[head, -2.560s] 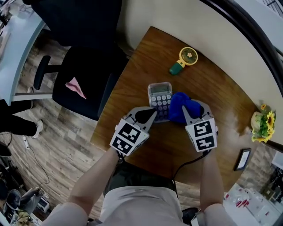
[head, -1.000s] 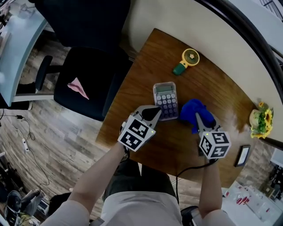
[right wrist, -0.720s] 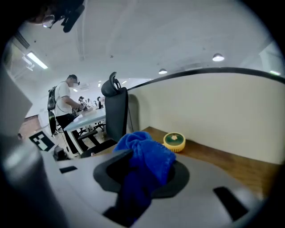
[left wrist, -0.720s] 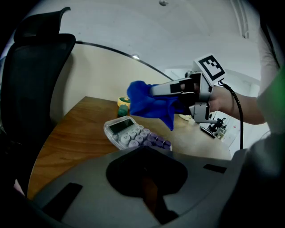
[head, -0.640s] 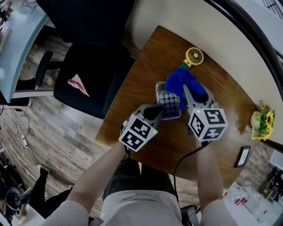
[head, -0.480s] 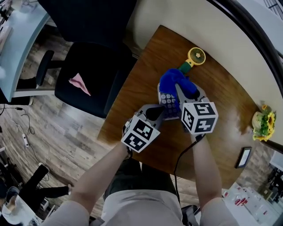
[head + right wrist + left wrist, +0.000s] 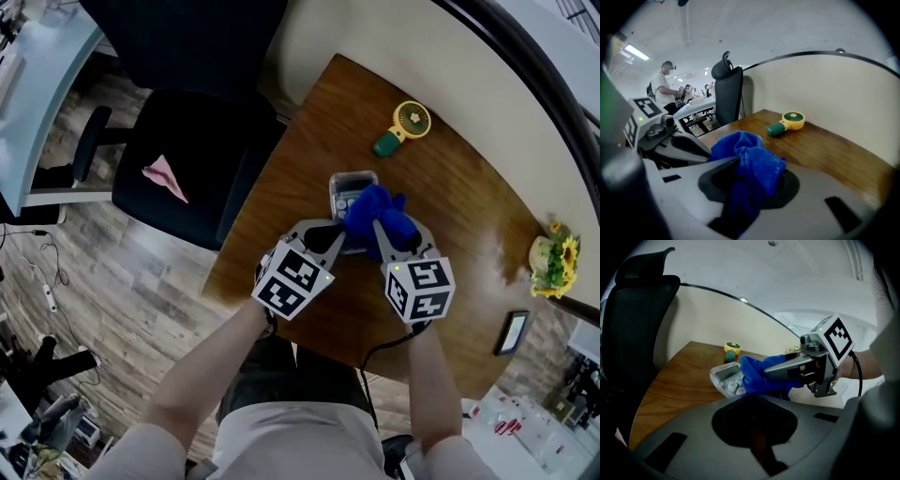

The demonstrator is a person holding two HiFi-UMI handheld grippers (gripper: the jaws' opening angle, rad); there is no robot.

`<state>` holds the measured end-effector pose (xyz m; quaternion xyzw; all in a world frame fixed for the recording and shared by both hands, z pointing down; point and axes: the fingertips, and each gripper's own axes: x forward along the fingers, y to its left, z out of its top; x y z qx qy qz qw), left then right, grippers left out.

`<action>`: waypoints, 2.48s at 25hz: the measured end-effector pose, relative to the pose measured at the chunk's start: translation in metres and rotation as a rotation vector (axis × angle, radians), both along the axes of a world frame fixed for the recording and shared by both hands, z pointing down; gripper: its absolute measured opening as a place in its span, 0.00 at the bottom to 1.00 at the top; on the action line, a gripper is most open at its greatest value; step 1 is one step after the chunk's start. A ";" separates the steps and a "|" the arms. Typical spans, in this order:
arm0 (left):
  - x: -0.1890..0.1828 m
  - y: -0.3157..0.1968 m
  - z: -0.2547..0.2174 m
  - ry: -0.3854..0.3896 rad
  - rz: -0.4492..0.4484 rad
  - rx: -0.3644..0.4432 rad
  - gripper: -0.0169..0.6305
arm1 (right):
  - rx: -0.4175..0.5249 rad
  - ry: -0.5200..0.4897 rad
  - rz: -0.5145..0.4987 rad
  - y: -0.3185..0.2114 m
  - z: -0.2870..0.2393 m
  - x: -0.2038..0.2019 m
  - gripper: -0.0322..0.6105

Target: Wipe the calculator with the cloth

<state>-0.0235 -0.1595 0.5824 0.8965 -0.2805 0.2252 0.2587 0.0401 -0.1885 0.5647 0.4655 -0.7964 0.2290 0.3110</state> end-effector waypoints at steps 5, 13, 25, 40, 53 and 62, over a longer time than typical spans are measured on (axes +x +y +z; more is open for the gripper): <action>0.001 -0.001 0.000 -0.005 -0.005 0.011 0.03 | -0.038 0.059 -0.065 0.041 0.001 0.002 0.23; 0.002 -0.001 0.000 0.001 0.001 -0.004 0.03 | -0.248 -0.073 -0.056 0.082 0.007 0.017 0.23; 0.001 -0.003 0.000 0.018 0.017 -0.029 0.03 | 0.121 -0.156 0.048 -0.074 -0.070 -0.028 0.23; 0.000 0.001 0.001 0.010 0.026 -0.020 0.03 | -0.015 0.049 -0.081 0.021 -0.005 -0.047 0.23; 0.001 -0.001 0.001 0.000 0.009 -0.009 0.03 | -0.323 0.041 -0.157 0.120 0.021 -0.015 0.23; 0.001 -0.001 0.000 -0.007 0.006 0.005 0.03 | -0.025 -0.043 -0.221 0.015 -0.048 -0.043 0.23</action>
